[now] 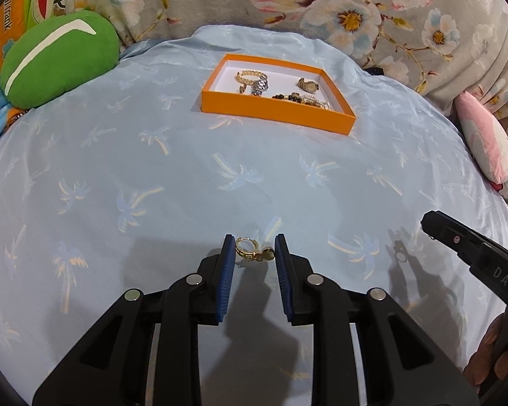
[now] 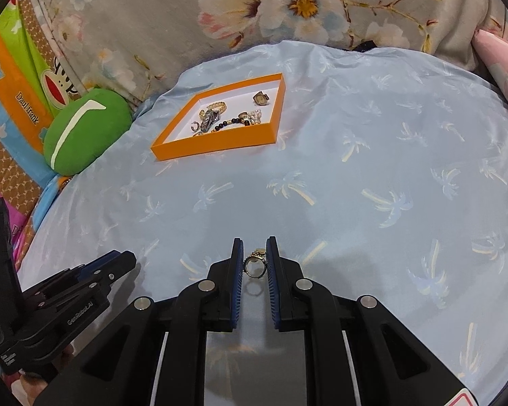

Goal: Organize jewelry
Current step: 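Lift both earrings and carry them toward the orange box, then lower both earrings into the orange box and open both tools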

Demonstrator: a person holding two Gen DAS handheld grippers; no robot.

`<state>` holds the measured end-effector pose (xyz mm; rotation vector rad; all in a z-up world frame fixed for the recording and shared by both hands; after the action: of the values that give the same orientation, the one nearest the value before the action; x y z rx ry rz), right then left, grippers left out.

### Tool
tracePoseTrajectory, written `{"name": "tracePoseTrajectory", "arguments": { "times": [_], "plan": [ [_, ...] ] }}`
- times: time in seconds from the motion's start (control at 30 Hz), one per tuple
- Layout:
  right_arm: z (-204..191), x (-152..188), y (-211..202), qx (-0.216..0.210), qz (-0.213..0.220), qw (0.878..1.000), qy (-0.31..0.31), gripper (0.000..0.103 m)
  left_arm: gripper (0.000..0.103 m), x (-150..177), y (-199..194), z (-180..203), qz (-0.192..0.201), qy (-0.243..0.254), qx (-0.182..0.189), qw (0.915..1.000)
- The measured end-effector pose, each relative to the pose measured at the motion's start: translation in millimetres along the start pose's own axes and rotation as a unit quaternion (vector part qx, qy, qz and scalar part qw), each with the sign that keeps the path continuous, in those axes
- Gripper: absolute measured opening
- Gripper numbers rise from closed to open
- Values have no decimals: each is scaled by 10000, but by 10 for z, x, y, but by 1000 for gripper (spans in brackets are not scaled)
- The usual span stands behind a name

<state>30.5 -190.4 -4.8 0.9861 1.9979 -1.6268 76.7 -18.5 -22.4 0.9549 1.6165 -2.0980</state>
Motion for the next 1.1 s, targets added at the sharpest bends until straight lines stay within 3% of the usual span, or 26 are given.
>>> {"name": "tracePoseTrajectory", "arguments": {
  "times": [0.17,0.37,0.77,1.1],
  "plan": [
    [-71,-250,93,-106,11,9998,-137,13,23,-256,32,-56,119,106,-58,9999],
    [-200,-823,380,-218,121,9991,-346,13,23,-764,184,-121,310,176,-89,9993],
    [-388,-1888,1373,-216,224,9978,-583,13,23,-1804,985,-98,516,295,-283,9978],
    [-374,-2176,2071,-122,-1,9977,-671,13,23,-2097,1645,-107,273,234,-282,9990]
  ]
}}
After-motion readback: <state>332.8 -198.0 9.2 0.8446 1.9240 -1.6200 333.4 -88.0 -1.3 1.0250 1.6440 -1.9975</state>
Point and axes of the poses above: each gripper's, at about its wrist camera, not at the fingertips, and y roughly the way its jaws point, z to its right, x to its underside, the point moved 4 cm from there along y, roughly the way its jaws point
